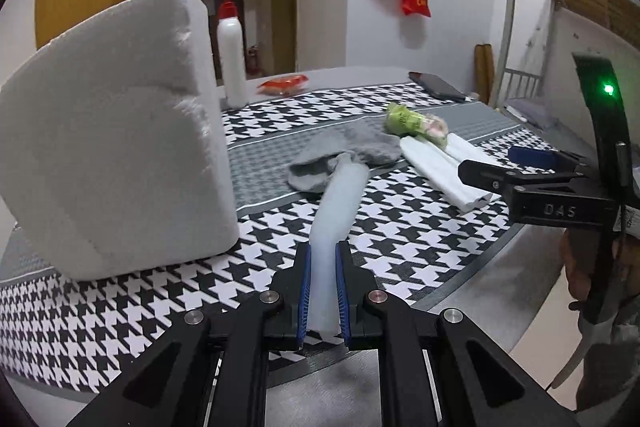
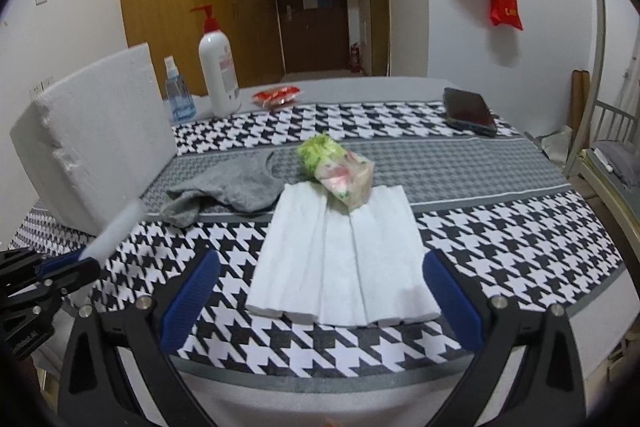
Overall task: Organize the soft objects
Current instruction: 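Grasp the folded white towels with the right gripper, then carry the white tube and white towels over the foam box with both grippers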
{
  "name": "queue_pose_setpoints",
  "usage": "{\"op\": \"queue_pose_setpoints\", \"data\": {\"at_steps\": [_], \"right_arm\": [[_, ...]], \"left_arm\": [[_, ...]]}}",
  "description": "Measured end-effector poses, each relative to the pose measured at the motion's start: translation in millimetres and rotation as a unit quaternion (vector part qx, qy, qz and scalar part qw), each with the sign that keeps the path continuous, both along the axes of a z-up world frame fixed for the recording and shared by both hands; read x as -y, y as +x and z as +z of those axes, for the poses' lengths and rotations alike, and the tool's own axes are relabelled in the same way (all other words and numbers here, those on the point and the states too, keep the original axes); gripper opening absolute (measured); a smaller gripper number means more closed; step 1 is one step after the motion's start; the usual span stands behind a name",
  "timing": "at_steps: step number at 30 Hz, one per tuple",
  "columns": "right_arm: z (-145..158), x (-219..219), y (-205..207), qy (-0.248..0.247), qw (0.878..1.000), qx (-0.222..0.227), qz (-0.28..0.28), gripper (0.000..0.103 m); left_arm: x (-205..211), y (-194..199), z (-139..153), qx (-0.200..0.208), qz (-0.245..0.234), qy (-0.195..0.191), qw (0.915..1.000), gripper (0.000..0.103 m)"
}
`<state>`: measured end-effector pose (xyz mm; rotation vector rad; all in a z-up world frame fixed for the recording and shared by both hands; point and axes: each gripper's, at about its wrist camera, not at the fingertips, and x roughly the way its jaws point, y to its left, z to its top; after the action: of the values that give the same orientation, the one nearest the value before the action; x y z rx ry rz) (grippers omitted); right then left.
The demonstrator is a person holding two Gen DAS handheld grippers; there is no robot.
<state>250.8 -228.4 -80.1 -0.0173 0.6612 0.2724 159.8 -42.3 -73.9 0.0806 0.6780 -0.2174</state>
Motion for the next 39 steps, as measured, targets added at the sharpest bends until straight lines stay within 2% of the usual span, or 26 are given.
{"op": "queue_pose_setpoints", "data": {"at_steps": [3,5,10,15,17,19,20,24,39], "right_arm": [[-6,-2,6,-0.011,1.0,-0.011,0.004,0.092],[-10,-3,10,-0.018,1.0,-0.021,0.005,0.081],[-17,-3,16,-0.028,0.999,-0.038,0.005,0.073],[-18,-5,16,-0.054,0.998,-0.042,0.002,0.053],[-17,-4,17,-0.057,0.997,-0.045,-0.003,0.032],[-16,-3,17,-0.057,0.997,-0.05,-0.007,0.016],[-15,-2,17,-0.057,0.997,-0.053,-0.006,0.012],[-12,0,10,-0.041,0.998,-0.056,-0.001,0.01],[35,7,-32,0.006,1.0,0.004,0.001,0.01]], "left_arm": [[-1,-2,-5,-0.006,0.007,0.0,1.0,0.014],[-4,-3,-8,-0.011,0.011,-0.005,0.9999,0.014],[-9,-5,-13,-0.017,0.02,-0.009,0.9996,0.014],[-9,-9,-12,-0.015,0.019,-0.013,0.9996,0.014],[-8,-8,-11,-0.013,0.017,-0.015,0.9997,0.014],[-7,-10,-8,-0.01,0.016,-0.016,0.9997,0.014],[-8,-12,-6,-0.009,0.016,-0.016,0.9997,0.014],[-11,-18,2,0.0,0.016,-0.018,0.9997,0.014],[-18,-51,29,0.037,0.022,-0.021,0.9989,0.015]]}}
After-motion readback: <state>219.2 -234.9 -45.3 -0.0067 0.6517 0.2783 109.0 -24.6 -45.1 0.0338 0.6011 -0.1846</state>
